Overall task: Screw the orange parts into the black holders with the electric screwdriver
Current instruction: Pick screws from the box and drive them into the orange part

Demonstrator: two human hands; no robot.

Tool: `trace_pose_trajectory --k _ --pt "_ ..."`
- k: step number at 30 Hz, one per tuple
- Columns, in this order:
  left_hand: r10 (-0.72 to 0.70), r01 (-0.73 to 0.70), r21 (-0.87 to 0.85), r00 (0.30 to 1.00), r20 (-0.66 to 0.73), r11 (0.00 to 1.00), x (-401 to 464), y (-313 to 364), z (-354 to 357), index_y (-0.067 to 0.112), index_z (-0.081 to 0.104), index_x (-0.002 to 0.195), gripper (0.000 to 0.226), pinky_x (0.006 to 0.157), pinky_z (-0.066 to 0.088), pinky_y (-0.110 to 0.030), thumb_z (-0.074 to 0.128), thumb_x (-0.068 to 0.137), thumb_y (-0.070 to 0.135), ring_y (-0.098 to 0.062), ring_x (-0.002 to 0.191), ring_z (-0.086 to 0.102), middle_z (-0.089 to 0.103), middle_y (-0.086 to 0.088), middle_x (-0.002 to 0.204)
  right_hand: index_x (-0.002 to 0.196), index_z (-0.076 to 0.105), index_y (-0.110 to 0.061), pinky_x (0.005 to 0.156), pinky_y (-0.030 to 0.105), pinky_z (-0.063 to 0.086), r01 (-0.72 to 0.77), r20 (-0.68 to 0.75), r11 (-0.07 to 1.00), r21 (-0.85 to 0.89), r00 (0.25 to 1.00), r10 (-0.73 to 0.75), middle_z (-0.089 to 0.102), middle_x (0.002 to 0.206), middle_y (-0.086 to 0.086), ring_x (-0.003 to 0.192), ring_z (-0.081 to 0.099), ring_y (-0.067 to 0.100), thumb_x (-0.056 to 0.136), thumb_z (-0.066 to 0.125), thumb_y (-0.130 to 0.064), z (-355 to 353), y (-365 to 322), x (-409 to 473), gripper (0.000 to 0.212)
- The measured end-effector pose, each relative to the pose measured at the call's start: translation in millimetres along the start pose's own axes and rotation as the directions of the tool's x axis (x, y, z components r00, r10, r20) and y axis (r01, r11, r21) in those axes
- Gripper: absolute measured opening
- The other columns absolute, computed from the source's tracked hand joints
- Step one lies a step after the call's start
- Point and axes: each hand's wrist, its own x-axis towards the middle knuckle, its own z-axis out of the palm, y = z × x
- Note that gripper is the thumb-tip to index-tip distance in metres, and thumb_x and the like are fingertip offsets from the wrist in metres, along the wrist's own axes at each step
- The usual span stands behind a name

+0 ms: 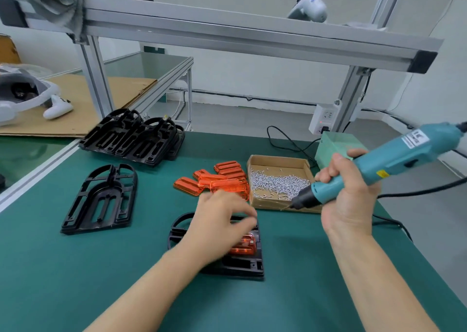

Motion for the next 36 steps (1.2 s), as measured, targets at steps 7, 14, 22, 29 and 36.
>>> trace_pose_trajectory --k 7,14,22,29,36 --pt "-0.140 0.102 0.236 0.978 0.155 0.967 105.7 6.6 34.7 0.028 0.074 0.096 0.015 0.101 0.031 -0.035 0.061 0.090 0.027 -0.012 0.101 0.057 0.071 0.010 0.104 0.084 0.050 -0.019 0.051 0.024 0.042 0.008 -0.032 1.000 0.000 0.999 -0.008 0.041 0.057 0.000 0.047 0.041 0.014 0.076 0.062 -0.004 -4.7 3.3 -5.2 0.020" --pt "-0.259 0.113 0.432 0.919 0.297 0.895 135.4 -4.2 67.7 0.026 0.074 0.086 0.006 0.102 0.022 -0.043 0.068 0.086 0.024 -0.016 0.103 0.054 0.067 0.010 0.093 0.082 0.052 -0.019 0.051 0.025 0.044 0.012 -0.012 1.000 -0.019 1.000 -0.012 0.042 0.054 -0.001 0.046 0.042 0.015 0.076 0.062 -0.003 -6.6 6.8 -6.8 0.020" --pt "-0.235 0.055 0.506 0.925 0.299 0.860 140.2 -6.9 76.1 0.016 0.069 0.091 0.009 0.091 0.024 -0.039 0.066 0.086 0.023 -0.022 0.095 0.058 0.069 0.003 0.091 0.079 0.054 -0.021 0.050 0.024 0.043 -0.006 -0.021 0.999 -0.034 1.000 0.005 0.043 0.052 -0.001 0.045 0.043 0.015 0.075 0.062 -0.003 -11.2 8.1 -7.3 0.021" --pt "-0.194 -0.041 0.528 0.904 0.381 0.849 137.6 -7.7 67.3 0.013 0.055 0.072 0.020 0.097 0.024 -0.041 0.046 0.089 0.018 -0.022 0.078 0.049 0.058 0.000 0.077 0.076 0.055 -0.023 0.049 0.026 0.042 -0.015 -0.021 0.999 -0.044 1.000 0.014 0.042 0.053 0.000 0.045 0.042 0.015 0.074 0.063 -0.003 -13.3 5.9 -8.3 0.022" --pt "-0.145 0.111 0.153 0.962 0.233 0.982 125.6 -10.8 52.1 0.013 0.061 0.080 0.014 0.071 0.049 -0.029 0.050 0.085 0.007 -0.018 0.077 0.058 0.065 -0.002 0.083 0.080 0.052 -0.020 0.050 0.025 0.043 -0.016 -0.024 0.998 -0.063 1.000 0.014 0.043 0.050 -0.002 0.045 0.043 0.015 0.075 0.062 -0.003 -15.9 3.3 -6.8 0.020"
